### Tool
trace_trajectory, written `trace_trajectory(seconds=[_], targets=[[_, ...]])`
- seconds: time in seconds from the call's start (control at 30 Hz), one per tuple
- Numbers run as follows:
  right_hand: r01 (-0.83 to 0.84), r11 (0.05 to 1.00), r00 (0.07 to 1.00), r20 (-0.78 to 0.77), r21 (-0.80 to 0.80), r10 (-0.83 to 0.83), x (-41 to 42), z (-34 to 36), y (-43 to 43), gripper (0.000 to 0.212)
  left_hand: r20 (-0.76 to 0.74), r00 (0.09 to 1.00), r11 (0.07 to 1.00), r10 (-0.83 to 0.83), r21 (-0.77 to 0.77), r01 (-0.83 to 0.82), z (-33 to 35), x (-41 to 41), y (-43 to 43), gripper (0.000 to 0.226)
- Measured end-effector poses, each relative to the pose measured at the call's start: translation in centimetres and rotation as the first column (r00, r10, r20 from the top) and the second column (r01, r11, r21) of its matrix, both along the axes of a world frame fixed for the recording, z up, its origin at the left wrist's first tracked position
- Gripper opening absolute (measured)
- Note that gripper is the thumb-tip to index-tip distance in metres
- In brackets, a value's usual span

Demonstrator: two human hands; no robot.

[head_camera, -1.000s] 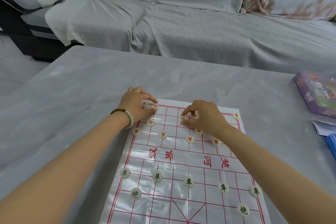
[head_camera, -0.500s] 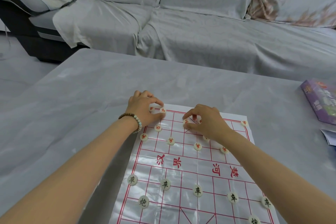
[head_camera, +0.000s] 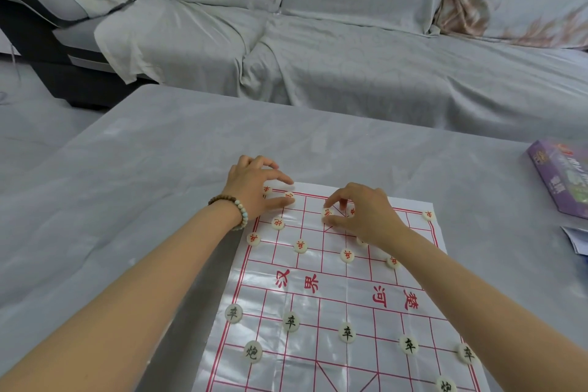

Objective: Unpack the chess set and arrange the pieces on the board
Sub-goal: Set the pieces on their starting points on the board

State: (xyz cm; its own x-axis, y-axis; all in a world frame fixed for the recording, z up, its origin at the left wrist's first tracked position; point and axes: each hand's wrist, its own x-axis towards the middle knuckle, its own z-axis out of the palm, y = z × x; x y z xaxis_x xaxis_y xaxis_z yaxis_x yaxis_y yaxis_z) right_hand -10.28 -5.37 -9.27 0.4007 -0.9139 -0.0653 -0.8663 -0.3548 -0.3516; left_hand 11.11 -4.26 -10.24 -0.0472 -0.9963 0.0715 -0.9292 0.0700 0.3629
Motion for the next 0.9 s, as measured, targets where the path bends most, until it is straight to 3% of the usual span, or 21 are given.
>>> trace_trajectory(seconds=[0.13, 0.3, 0.4, 0.57, 0.77, 0.9], targets=[[0.003, 1.000, 1.000, 0.007, 0.009, -0.003, 0.00, -0.07, 0.01, 0.029, -0.003, 1.000, 1.000, 0.004, -0.008, -0.004, -0.13, -0.03, -0.22, 0.030], [0.003, 1.000, 1.000, 0.030, 0.013, -0.004, -0.08, -0.18, 0.01, 0.028, 0.059, 0.995, 0.997, 0.074, -0.026, -0.073, -0.51, -0.28, -0.55, 0.046], [0.004, 1.000, 0.999, 0.035, 0.013, -0.004, -0.09, -0.19, -0.01, 0.029, 0.004, 0.999, 0.999, 0.047, -0.002, -0.047, -0.44, 0.08, -0.29, 0.048], [0.006, 1.000, 0.999, 0.034, -0.010, -0.006, -0.13, -0.34, 0.05, 0.030, -0.053, 0.998, 0.999, 0.044, -0.003, -0.044, -0.56, -0.29, -0.28, 0.032], [-0.013, 0.998, 1.000, -0.001, -0.060, 0.013, -0.21, -0.32, 0.15, 0.034, -0.027, 0.998, 0.999, 0.050, -0.011, -0.050, -0.66, -0.48, -0.07, 0.043], [-0.021, 0.995, 0.999, -0.035, -0.094, 0.018, -0.19, -0.55, 0.18, 0.035, -0.070, 0.996, 0.998, 0.057, -0.020, -0.059, -0.87, -0.42, 0.03, 0.033]])
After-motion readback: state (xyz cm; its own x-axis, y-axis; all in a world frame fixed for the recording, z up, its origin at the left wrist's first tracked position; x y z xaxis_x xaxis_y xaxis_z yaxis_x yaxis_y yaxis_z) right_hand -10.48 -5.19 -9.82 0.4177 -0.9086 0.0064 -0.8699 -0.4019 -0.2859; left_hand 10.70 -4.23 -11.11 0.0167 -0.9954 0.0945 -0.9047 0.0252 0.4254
